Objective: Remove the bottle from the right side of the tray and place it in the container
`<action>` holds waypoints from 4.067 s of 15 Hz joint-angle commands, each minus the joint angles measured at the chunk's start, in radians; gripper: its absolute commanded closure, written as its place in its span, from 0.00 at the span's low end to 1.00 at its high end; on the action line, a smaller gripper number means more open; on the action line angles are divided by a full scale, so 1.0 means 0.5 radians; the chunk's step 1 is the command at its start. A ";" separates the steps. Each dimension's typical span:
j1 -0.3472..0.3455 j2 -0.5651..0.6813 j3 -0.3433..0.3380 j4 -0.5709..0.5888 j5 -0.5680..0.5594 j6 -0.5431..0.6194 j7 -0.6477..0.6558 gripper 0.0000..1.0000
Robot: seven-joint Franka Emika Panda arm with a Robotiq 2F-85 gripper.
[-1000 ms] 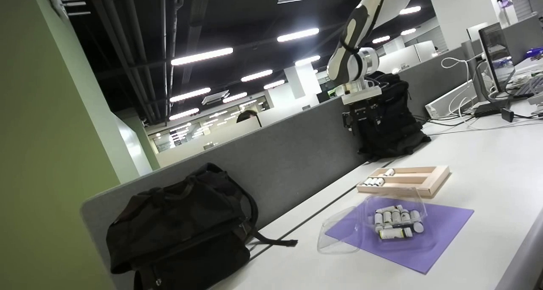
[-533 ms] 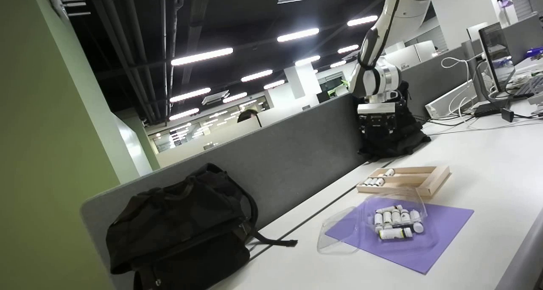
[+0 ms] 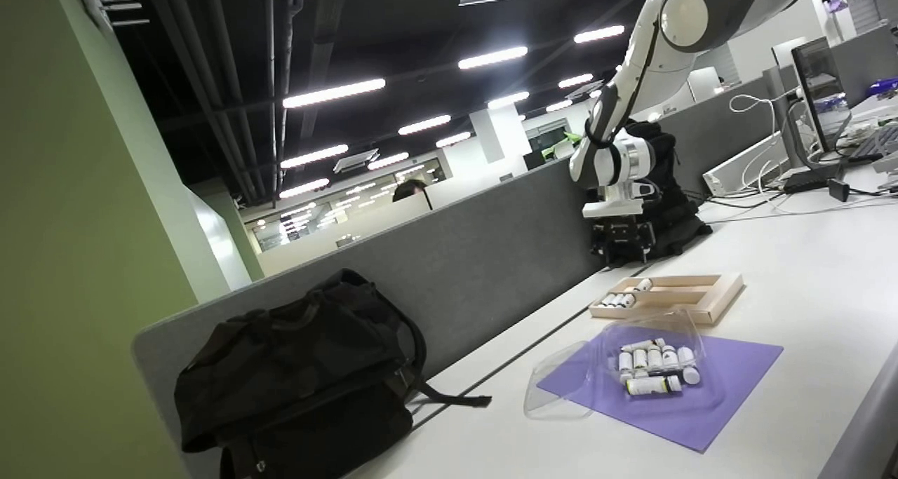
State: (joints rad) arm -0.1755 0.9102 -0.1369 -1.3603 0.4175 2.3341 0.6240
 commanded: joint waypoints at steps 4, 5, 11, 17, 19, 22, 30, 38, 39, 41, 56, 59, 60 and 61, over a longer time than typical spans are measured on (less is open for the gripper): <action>-0.025 0.198 0.004 0.384 -0.078 -0.537 0.230 0.00; -0.035 0.225 0.007 0.421 -0.068 -0.548 0.252 0.00; -0.095 0.421 0.003 0.622 -0.066 -0.539 0.429 0.00; -0.130 0.585 0.015 0.810 -0.094 -0.603 0.507 0.39; -0.135 0.607 0.022 0.852 -0.098 -0.603 0.510 0.52; -0.127 0.589 0.029 0.854 -0.110 -0.593 0.485 0.69; -0.072 0.105 0.083 0.398 -0.062 -0.738 -0.038 0.89; 0.362 -0.142 0.087 -0.025 -0.402 -0.718 -0.094 0.89; 0.416 -0.145 0.100 -0.062 -0.432 -0.743 -0.095 0.89; 0.532 -0.171 0.112 -0.171 -0.498 -0.736 -0.082 0.89; 0.836 -0.828 0.060 -0.950 -0.950 -0.560 0.115 0.89; 0.756 -0.884 0.147 -0.963 -0.894 -0.745 -0.069 0.89; 0.740 -0.884 0.167 -0.955 -0.877 -0.798 -0.119 0.89; 0.722 -0.861 0.190 -0.926 -0.858 -0.858 -0.177 0.89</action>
State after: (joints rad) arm 0.2213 0.5019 -0.0804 -1.8070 -0.0321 1.9669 0.5989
